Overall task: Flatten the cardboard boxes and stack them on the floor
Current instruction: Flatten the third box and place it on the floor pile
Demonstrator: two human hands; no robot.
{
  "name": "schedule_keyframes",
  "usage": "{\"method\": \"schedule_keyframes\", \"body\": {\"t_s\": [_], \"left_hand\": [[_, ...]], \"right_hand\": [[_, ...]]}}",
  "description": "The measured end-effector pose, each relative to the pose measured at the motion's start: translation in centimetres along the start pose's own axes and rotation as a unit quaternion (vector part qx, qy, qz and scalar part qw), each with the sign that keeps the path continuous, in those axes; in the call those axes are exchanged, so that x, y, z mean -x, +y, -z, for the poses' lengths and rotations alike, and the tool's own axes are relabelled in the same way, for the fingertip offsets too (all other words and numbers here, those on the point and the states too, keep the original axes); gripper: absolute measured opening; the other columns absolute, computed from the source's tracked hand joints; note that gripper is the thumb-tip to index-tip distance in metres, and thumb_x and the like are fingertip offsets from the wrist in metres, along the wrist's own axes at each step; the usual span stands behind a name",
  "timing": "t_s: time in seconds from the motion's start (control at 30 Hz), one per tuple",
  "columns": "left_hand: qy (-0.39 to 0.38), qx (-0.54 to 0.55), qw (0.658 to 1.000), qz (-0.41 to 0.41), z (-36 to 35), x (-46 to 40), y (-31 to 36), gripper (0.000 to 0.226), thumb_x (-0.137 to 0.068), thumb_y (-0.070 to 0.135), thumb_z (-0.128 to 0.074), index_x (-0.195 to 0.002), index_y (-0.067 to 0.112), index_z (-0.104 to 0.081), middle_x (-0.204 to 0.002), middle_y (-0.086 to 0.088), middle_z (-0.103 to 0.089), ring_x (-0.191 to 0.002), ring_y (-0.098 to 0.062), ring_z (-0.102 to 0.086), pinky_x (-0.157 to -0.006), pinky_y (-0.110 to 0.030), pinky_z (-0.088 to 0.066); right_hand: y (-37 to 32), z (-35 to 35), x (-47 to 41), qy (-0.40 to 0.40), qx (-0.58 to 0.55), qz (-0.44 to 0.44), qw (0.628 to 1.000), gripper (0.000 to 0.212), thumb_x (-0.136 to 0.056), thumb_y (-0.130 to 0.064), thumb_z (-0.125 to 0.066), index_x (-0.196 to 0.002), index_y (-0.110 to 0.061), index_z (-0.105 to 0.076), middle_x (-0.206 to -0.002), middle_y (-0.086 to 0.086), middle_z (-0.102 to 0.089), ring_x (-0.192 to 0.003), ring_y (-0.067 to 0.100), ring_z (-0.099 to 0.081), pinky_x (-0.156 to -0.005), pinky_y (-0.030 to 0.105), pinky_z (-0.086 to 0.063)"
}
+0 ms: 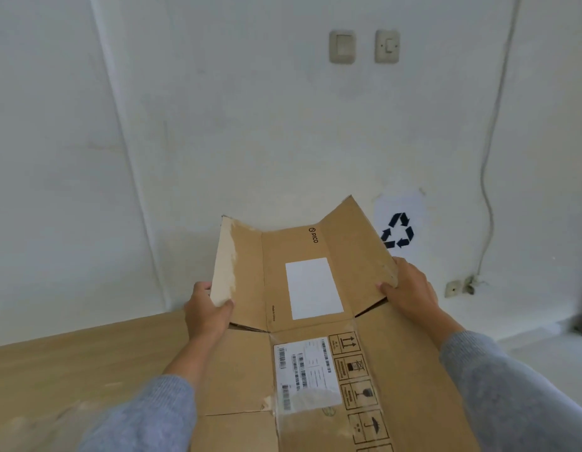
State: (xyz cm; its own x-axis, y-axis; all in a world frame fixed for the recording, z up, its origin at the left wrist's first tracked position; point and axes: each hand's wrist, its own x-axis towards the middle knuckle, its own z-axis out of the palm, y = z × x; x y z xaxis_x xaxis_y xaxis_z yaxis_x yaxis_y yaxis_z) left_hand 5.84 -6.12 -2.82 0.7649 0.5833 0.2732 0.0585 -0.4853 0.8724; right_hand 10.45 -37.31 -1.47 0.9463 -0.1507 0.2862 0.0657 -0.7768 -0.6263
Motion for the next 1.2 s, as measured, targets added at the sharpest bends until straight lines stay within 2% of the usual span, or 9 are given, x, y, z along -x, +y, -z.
{"method": "schedule_keyframes", "body": {"t_s": [0.23,0.37,0.5,0.6,0.7,0.83,0.9,1.0,1.2], "left_hand": [[-0.008,-0.016,1.0,0.003,-9.7,1.5,4.5,0.039,-0.079,0.003,-0.064,-0.116,0.0,-0.055,-0.115,-0.022,-0.064,-0.104,-0.037,-0.06,-0.086,-0.037,-0.047],[0.005,-0.008,1.0,0.016,-16.4,3.3,7.6,0.038,-0.081,0.002,-0.062,-0.118,-0.001,-0.054,-0.115,-0.022,-0.064,-0.102,-0.036,-0.061,-0.078,-0.031,-0.044],[0.033,-0.003,0.999,0.032,-24.3,5.8,10.0,0.036,-0.082,-0.001,-0.055,-0.119,-0.001,-0.053,-0.115,-0.021,-0.064,-0.101,-0.035,-0.061,-0.079,-0.033,-0.045],[0.044,0.0,0.998,0.05,-30.3,8.1,10.4,0.039,-0.083,-0.003,-0.05,-0.121,0.0,-0.051,-0.114,-0.019,-0.064,-0.085,-0.026,-0.055,-0.071,-0.029,-0.038],[0.037,-0.007,0.997,0.068,-35.7,9.8,9.9,0.041,-0.083,-0.003,-0.047,-0.124,0.001,-0.049,-0.116,-0.017,-0.063,-0.082,-0.019,-0.049,-0.069,-0.027,-0.036],[0.03,-0.046,0.993,0.103,-42.4,11.0,6.2,0.045,-0.084,-0.003,-0.045,-0.128,0.006,-0.047,-0.119,-0.017,-0.062,-0.092,-0.028,-0.058,-0.071,-0.029,-0.039],[0.02,-0.07,0.99,0.124,-46.0,12.1,3.0,0.047,-0.085,-0.003,-0.045,-0.13,0.009,-0.046,-0.121,-0.017,-0.062,-0.1,-0.033,-0.06,-0.071,-0.029,-0.041],[0.005,-0.098,0.98,0.17,-51.2,14.8,-3.1,0.047,-0.087,-0.002,-0.044,-0.132,0.012,-0.045,-0.123,-0.015,-0.061,-0.105,-0.034,-0.06,-0.073,-0.03,-0.042],[-0.004,-0.106,0.973,0.207,-60.9,19.3,-16.8,0.049,-0.086,-0.005,-0.043,-0.131,0.012,-0.047,-0.123,-0.015,-0.062,-0.105,-0.035,-0.06,-0.075,-0.033,-0.047]], "right_hand": [[8.3,3.6,-5.2,-0.01,0.002,-0.015,1.0,0.048,-0.086,-0.027,-0.061,-0.129,-0.016,-0.043,-0.121,0.007,-0.058,-0.108,0.027,-0.056,-0.087,0.041,-0.048],[13.8,5.7,-10.1,-0.026,0.002,0.002,1.0,0.047,-0.087,-0.026,-0.059,-0.13,-0.016,-0.042,-0.121,0.007,-0.058,-0.108,0.028,-0.056,-0.089,0.04,-0.046],[20.2,7.1,-15.6,-0.046,0.005,0.024,0.999,0.044,-0.086,-0.015,-0.052,-0.129,-0.014,-0.041,-0.119,0.01,-0.057,-0.104,0.03,-0.056,-0.086,0.041,-0.045],[24.9,7.0,-18.1,-0.082,-0.001,0.016,0.997,0.048,-0.082,-0.01,-0.052,-0.129,-0.011,-0.039,-0.117,0.014,-0.057,-0.102,0.032,-0.056,-0.084,0.041,-0.047],[29.8,6.1,-19.7,-0.104,-0.041,-0.01,0.994,0.059,-0.078,-0.011,-0.057,-0.133,-0.01,-0.035,-0.118,0.013,-0.057,-0.103,0.031,-0.057,-0.083,0.039,-0.048],[37.0,2.9,-20.4,-0.118,-0.071,-0.049,0.989,0.067,-0.078,-0.011,-0.063,-0.137,-0.004,-0.032,-0.121,0.017,-0.058,-0.109,0.034,-0.056,-0.088,0.041,-0.047],[41.0,0.4,-20.1,-0.114,-0.084,-0.074,0.987,0.058,-0.08,-0.009,-0.062,-0.132,-0.001,-0.037,-0.12,0.019,-0.059,-0.108,0.033,-0.056,-0.082,0.036,-0.045],[47.2,-4.4,-18.7,-0.127,-0.097,-0.108,0.981,0.046,-0.079,-0.005,-0.057,-0.124,-0.002,-0.046,-0.119,0.019,-0.059,-0.094,0.026,-0.053,-0.074,0.03,-0.041],[59.1,-15.1,-15.4,-0.162,-0.107,-0.12,0.973,0.042,-0.08,0.001,-0.052,-0.12,-0.007,-0.05,-0.112,0.012,-0.058,-0.087,0.022,-0.053,-0.066,0.029,-0.046]]}}
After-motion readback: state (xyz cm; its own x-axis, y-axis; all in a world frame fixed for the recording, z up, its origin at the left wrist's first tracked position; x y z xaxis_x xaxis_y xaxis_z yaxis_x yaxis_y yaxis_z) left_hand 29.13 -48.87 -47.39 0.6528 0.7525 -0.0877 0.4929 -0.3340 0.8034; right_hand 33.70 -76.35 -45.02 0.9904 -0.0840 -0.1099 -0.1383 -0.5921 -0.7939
